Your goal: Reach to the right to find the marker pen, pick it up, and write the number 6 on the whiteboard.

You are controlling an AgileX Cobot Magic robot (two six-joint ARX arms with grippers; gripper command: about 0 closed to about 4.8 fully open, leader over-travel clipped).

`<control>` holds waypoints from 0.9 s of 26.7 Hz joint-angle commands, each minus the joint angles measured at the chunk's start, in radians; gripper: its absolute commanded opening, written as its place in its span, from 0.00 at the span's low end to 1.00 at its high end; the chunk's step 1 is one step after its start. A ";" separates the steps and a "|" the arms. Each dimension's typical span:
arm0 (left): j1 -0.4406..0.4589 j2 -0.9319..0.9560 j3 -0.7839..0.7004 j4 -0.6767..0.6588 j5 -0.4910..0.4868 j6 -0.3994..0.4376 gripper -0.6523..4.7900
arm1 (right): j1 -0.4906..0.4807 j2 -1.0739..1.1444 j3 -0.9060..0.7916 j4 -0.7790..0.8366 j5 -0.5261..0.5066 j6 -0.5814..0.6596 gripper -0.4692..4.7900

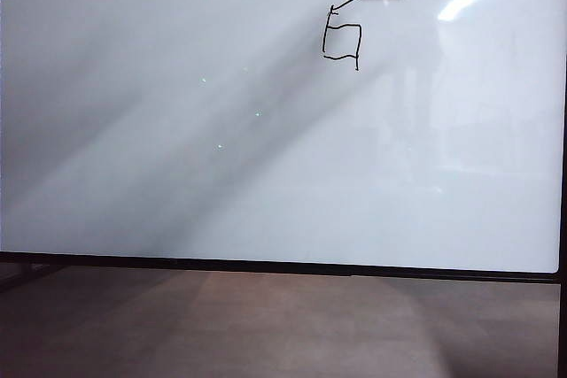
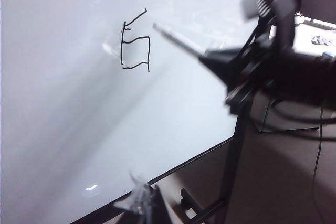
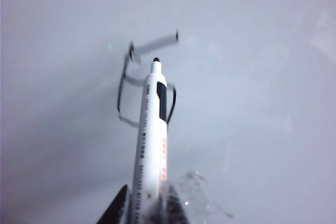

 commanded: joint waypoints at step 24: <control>-0.002 -0.182 -0.119 0.043 -0.023 0.026 0.11 | 0.000 -0.919 -0.161 -0.462 0.045 -0.097 0.09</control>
